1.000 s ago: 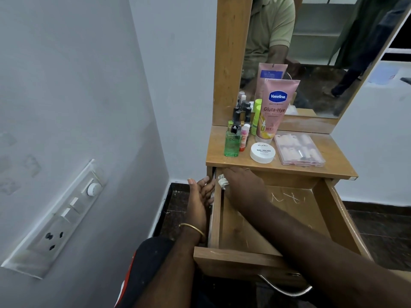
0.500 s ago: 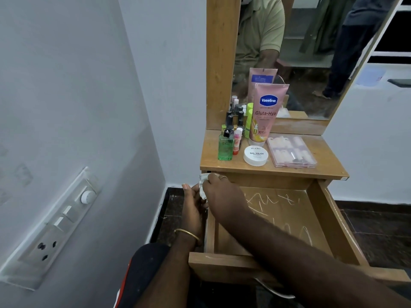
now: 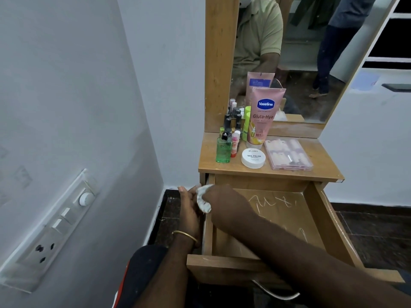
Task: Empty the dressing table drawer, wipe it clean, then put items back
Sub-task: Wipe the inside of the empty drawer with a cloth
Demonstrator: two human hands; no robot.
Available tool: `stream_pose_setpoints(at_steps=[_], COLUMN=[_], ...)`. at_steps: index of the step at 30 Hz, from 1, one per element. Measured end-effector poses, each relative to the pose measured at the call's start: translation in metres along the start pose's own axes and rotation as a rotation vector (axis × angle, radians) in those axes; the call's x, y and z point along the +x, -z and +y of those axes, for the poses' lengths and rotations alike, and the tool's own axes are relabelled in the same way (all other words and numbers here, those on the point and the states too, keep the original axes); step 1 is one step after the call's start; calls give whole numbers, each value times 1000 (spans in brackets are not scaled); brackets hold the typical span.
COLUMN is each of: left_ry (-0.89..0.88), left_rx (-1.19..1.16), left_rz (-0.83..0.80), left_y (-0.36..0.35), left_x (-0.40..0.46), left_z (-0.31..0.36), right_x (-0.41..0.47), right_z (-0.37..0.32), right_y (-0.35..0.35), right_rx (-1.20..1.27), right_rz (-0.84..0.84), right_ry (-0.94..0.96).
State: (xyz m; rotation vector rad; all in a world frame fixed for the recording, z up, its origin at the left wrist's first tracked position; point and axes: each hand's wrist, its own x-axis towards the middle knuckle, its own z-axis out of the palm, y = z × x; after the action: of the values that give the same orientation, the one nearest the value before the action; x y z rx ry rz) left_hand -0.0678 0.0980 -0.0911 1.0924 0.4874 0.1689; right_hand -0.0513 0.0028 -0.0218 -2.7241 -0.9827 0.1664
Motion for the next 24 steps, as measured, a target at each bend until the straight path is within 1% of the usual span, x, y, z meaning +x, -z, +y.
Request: stream_pose_setpoints(at_steps=[4,8,10,12,14,17,20,22,24], left_ry=[4,-11,14,69,80,58,56,60,63], left_rx=[-78,-69,-76,-145,-207,-199,-188,-196,-201], left_rz=[-10,-58,-86,-132,-179,-220,-226,-227,-232], left_y=[2,8,10,12,13,16,18,18,18], left_x=[-3,-4,-5,-9,-15,-20,-22,-22,-22], left_z=[1,-3,-1,0,-1,-6,-8,-9,-10], right_x=[-29,-49,-54,-58,-62,-68,-72,-74,-76], right_z=[-5,-6,-4,-1,5,17,35,41,37], right_y=[4,3,9,21,36,46,47,47,47], right_rx=[35,-35,-5,30,101,221,162,165,255], right_rz=[-157,-204,-239,-322,-410,-505,-602,-602,-566], right_ry=[88,155,170,220,272,221,79,63,104])
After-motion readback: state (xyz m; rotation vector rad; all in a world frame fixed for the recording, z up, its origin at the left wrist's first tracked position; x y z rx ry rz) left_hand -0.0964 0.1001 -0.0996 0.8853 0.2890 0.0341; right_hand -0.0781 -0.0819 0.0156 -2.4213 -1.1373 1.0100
